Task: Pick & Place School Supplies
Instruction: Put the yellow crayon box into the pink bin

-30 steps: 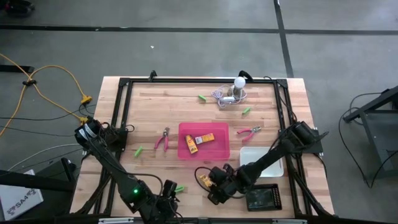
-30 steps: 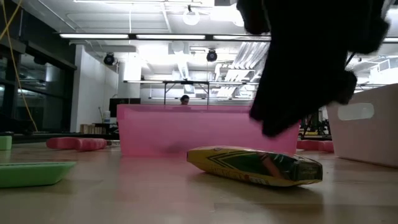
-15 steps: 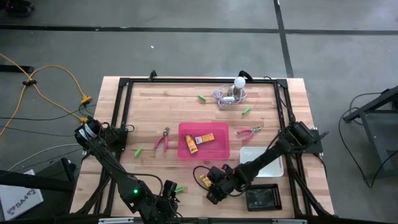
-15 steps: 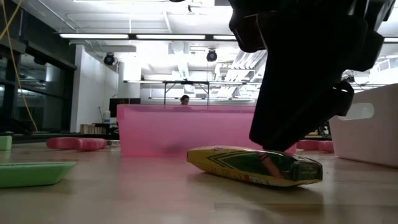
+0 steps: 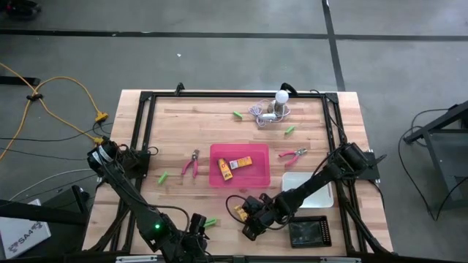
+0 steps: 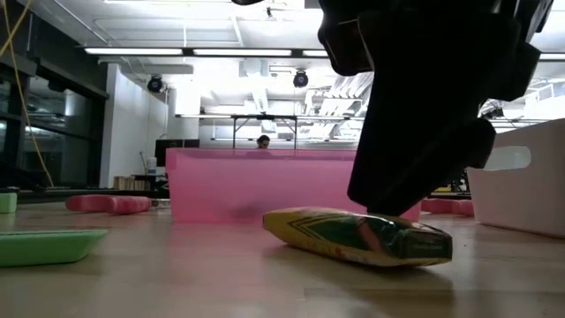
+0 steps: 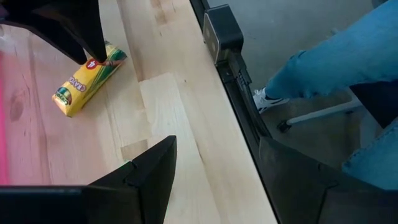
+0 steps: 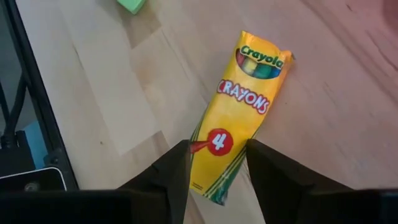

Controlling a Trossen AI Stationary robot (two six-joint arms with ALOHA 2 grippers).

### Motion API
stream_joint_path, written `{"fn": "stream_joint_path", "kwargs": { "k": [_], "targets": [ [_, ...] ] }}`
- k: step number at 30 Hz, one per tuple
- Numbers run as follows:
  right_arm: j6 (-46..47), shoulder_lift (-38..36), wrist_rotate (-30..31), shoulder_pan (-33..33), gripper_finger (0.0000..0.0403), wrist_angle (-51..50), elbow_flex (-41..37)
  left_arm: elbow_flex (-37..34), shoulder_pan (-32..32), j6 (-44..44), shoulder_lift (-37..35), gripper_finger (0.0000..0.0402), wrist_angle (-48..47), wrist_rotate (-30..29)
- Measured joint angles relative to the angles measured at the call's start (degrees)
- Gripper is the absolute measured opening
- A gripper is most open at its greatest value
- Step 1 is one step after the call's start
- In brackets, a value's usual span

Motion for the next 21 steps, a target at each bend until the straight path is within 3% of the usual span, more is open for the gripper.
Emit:
{"fn": "stream_joint_path", "kwargs": {
  "k": [11, 21],
  "targets": [
    [-0.7, 2.7, -4.6, -1.4, 0.0147, 2.1, 0.2, 0.0, 0.0, -0.2, 0.0, 0.0224, 0.0, 0.0],
    [-1.5, 2.9, -5.3, -2.1, 0.0147, 3.0, 0.2, 0.0, -0.2, -0.2, 0.0, 0.0224, 0.0, 0.0]
  ]
}}
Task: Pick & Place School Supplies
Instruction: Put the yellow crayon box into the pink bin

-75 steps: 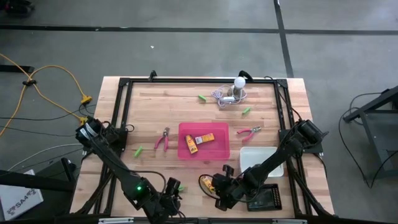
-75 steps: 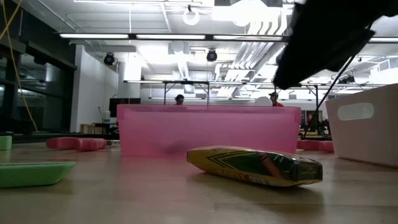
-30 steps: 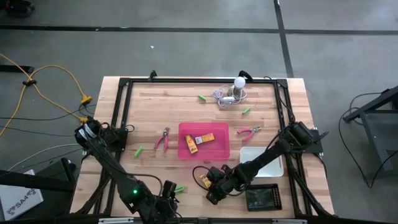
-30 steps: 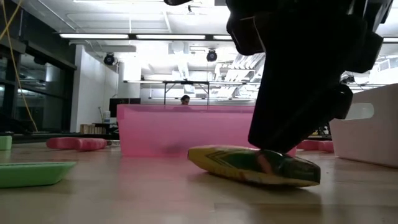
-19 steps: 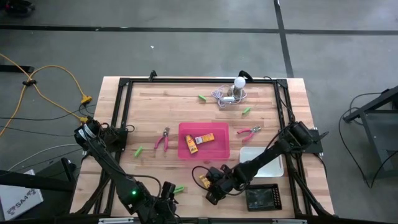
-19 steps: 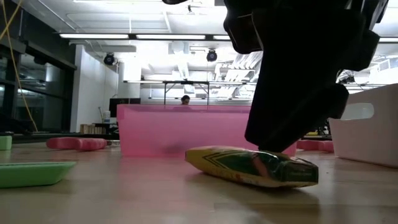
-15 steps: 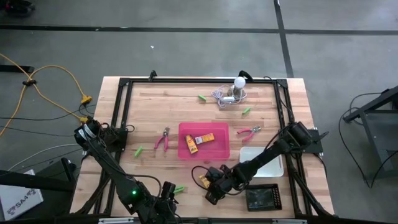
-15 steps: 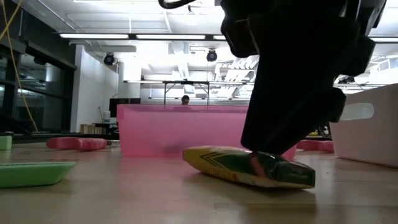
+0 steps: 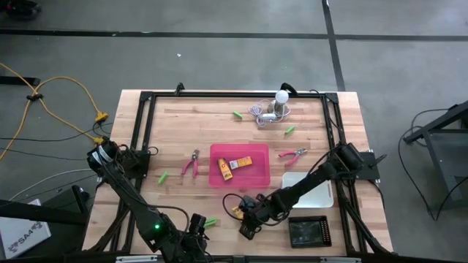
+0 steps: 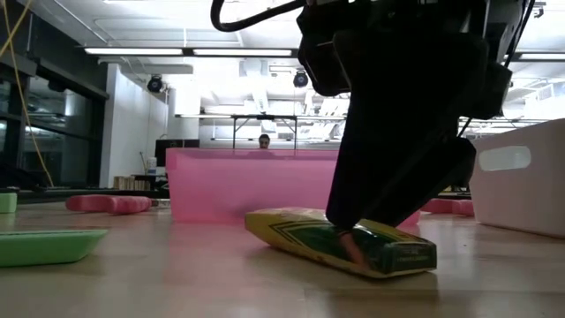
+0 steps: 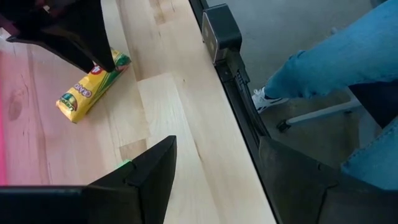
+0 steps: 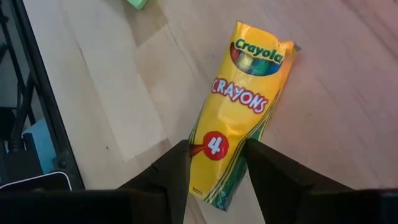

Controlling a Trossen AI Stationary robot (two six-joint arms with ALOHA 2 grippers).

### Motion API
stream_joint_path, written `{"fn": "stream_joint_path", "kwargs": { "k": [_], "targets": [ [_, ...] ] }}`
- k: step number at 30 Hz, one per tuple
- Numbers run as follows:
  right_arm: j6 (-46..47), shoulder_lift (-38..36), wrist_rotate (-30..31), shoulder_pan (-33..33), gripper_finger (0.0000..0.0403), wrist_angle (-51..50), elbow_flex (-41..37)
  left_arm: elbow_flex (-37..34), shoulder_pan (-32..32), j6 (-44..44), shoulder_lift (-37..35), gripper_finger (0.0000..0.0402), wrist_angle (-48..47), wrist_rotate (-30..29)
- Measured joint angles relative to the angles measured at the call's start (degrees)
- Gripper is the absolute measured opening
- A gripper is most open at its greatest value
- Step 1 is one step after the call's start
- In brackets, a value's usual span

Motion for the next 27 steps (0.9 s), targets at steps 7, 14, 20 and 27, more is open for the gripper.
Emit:
{"fn": "stream_joint_path", "kwargs": {
  "k": [7, 14, 20, 27],
  "targets": [
    [0.0, 0.1, 0.4, 0.0, 0.0147, 0.0, -0.1, 0.0, 0.0, 0.0, 0.0, 0.0224, 0.0, 0.0],
    [-0.1, 0.1, 0.5, 0.0, 0.0147, 0.0, -0.1, 0.0, 0.0, 0.0, 0.0, 0.0224, 0.0, 0.0],
    [-5.7, 0.1, 0.1, 0.0, 0.0147, 0.0, -0.1, 0.0, 0.0, 0.0, 0.0, 0.0224, 0.0, 0.0],
    [-7.3, 0.2, -1.0, -0.1, 0.0147, 1.8, -0.2, 0.0, 0.0, 0.0, 0.0, 0.0224, 0.0, 0.0]
  ]
}}
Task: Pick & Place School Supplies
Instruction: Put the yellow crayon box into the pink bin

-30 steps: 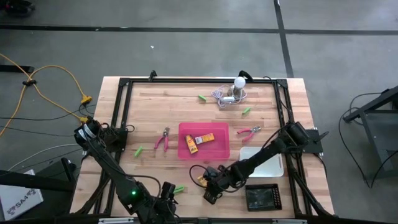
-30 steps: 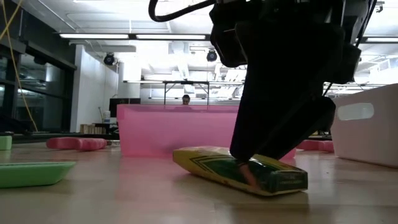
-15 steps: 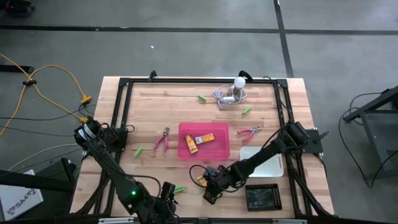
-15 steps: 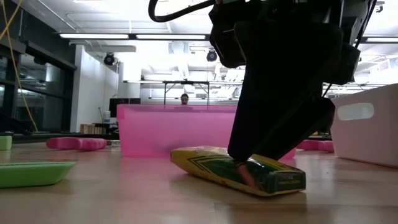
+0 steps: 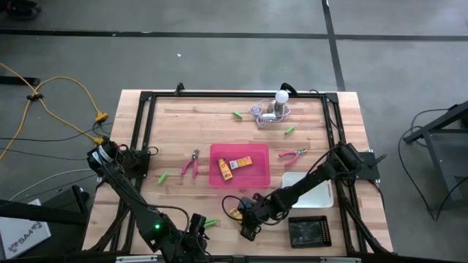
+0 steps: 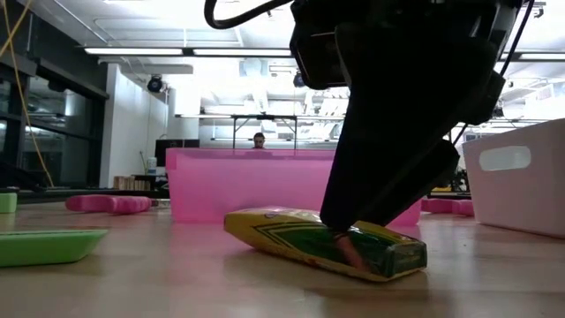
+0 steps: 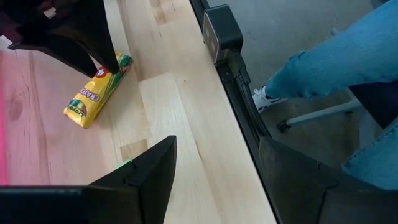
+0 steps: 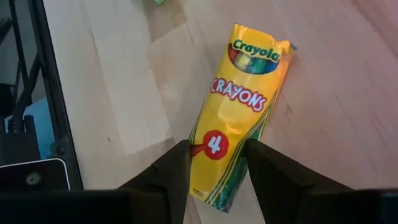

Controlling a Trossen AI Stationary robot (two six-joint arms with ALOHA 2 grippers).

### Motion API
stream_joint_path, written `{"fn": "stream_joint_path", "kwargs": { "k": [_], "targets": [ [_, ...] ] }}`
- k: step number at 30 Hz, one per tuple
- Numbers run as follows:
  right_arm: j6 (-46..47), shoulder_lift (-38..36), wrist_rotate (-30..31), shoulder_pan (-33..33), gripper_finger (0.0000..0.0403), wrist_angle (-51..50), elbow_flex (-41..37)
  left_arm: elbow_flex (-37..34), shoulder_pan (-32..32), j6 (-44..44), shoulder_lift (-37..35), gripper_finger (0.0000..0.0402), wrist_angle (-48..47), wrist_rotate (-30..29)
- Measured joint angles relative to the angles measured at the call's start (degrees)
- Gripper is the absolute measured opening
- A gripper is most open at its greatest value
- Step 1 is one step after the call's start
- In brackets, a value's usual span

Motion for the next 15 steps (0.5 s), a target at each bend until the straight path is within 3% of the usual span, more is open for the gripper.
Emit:
{"fn": "stream_joint_path", "kwargs": {
  "k": [10, 15],
  "targets": [
    [0.2, 0.0, 0.1, -0.3, 0.0147, -0.2, 0.0, 0.0, 0.0, 0.0, 0.0, 0.0224, 0.0, 0.0],
    [-1.7, 0.0, -0.7, -0.7, 0.0173, -0.3, 0.0, 0.0, 0.0, 0.0, 0.0, 0.0224, 0.0, 0.0]
  ]
}}
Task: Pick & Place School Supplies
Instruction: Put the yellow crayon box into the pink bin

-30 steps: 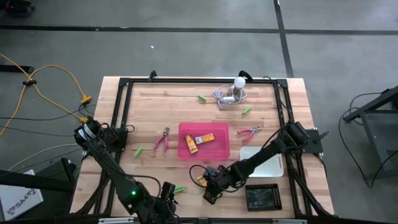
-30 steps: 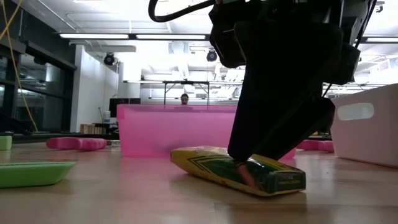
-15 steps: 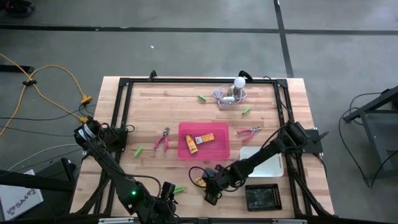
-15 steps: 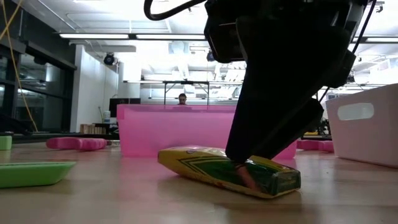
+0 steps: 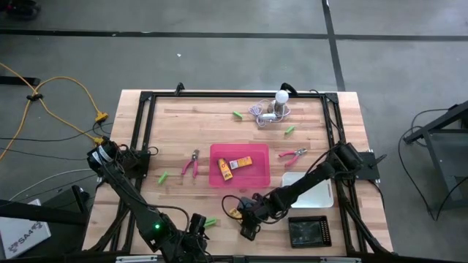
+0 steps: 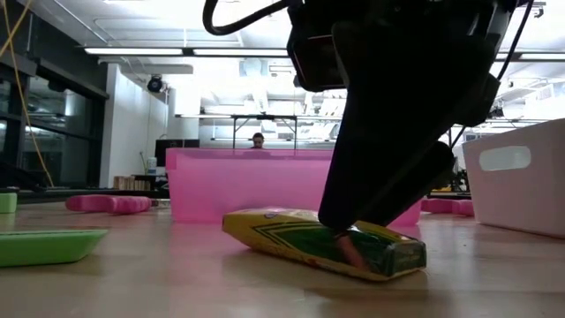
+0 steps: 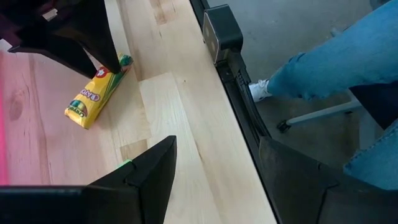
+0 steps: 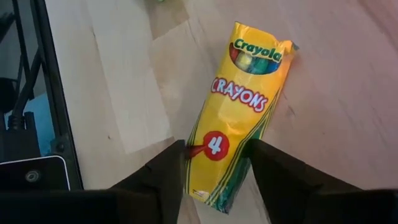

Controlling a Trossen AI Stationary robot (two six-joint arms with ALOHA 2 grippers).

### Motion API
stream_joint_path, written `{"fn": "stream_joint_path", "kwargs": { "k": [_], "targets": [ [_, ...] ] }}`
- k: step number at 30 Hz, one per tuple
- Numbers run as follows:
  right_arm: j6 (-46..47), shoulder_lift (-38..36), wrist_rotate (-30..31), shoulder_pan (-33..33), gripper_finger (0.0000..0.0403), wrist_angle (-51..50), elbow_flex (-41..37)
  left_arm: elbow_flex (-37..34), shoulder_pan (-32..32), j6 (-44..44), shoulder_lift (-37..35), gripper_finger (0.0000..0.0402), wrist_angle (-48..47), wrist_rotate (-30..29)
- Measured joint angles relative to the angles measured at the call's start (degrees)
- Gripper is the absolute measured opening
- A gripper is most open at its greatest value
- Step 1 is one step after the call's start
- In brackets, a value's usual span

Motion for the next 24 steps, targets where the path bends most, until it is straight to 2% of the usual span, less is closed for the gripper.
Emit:
{"fn": "stream_joint_path", "kwargs": {
  "k": [4, 8, 24],
  "targets": [
    [0.0, 0.0, 0.3, 0.0, 0.0204, 0.1, 0.0, 0.0, 0.0, 0.0, 0.0, 0.0224, 0.0, 0.2],
    [0.3, 0.0, 0.6, 0.0, 0.0216, 0.1, 0.0, 0.0, 0.0, 0.0, 0.0, 0.0224, 0.0, 0.3],
    [0.5, 0.1, 7.4, 0.0, 0.0179, -1.2, 0.0, 0.0, -0.8, -0.4, 0.0, 0.0224, 0.0, 0.5]
  ]
}}
